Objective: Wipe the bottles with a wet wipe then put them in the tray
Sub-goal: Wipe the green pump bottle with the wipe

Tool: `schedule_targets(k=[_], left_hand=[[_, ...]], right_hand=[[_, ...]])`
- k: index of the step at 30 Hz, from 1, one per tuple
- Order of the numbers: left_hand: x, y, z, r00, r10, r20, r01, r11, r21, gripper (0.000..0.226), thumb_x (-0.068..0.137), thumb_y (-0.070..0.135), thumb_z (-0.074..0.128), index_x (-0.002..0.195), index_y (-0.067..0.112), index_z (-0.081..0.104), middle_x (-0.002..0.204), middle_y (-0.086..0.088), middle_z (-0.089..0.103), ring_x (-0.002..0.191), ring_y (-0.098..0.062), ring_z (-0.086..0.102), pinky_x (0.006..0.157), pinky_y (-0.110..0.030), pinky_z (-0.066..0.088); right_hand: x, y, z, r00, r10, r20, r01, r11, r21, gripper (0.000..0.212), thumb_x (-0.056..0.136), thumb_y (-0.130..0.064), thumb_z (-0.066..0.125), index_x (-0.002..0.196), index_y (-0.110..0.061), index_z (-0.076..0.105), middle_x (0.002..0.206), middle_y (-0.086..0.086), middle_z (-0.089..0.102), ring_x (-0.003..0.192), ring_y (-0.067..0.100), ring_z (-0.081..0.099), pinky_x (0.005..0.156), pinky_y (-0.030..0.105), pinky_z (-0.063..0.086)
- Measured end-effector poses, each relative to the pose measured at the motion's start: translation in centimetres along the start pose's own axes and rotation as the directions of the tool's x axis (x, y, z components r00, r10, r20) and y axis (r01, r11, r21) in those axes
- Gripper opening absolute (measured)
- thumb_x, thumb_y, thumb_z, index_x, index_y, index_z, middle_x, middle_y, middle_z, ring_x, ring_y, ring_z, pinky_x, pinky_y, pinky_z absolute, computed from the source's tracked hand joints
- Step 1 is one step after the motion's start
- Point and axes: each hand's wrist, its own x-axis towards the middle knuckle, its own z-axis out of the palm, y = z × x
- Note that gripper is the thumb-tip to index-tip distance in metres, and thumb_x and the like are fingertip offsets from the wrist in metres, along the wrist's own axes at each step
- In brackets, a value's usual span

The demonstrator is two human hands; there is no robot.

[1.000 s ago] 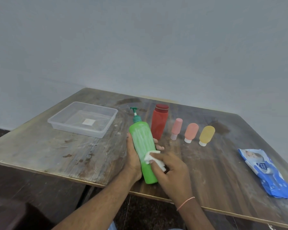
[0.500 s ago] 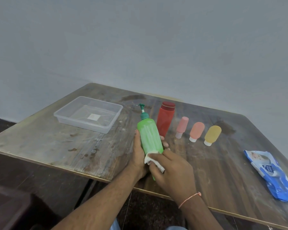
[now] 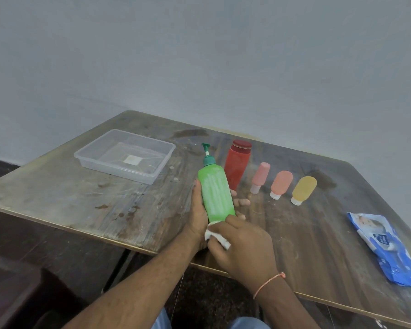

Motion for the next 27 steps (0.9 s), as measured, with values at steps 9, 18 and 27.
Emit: schedule_targets(k=[9,18,27], left_hand=[[-0.1,-0.1,0.0,0.998,0.051,-0.026,-0.05,0.998,0.044,0.099,0.087,0.092,0.033,0.111,0.003,0.067,0.109,-0.031,0.073,0.074,-0.034,0.068,0.074,-0.041,0.051],[-0.6,0.3,0.8,0.999,0.025,-0.04,-0.022,0.998,0.065,0.096,0.091,0.087,0.025,0.112,0.002,0.064,0.107,-0.03,0.071,0.077,-0.031,0.073,0.071,-0.035,0.058],[-1.1,0.4,1.0,0.997,0.04,-0.061,-0.035,0.995,0.089,0.1,0.089,0.09,0.025,0.11,0.002,0.067,0.109,-0.033,0.07,0.09,-0.038,0.072,0.084,-0.042,0.061]], right_hand=[[0.5,-0.2,-0.3,1.0,0.022,-0.016,-0.022,1.0,-0.019,0.004,0.083,-0.038,0.074,0.084,-0.036,0.076,0.079,-0.009,0.067,0.067,0.015,0.067,0.049,0.033,0.05],[0.9,0.2,-0.7,0.996,0.068,-0.066,-0.068,0.998,0.001,0.007,0.087,-0.039,0.07,0.09,-0.037,0.077,0.086,-0.012,0.072,0.072,0.012,0.069,0.056,0.033,0.053],[1.2,0.5,-1.3,0.985,0.096,-0.14,-0.089,0.994,0.057,0.013,0.085,-0.032,0.077,0.095,-0.04,0.076,0.09,-0.013,0.074,0.072,0.011,0.07,0.056,0.032,0.054]])
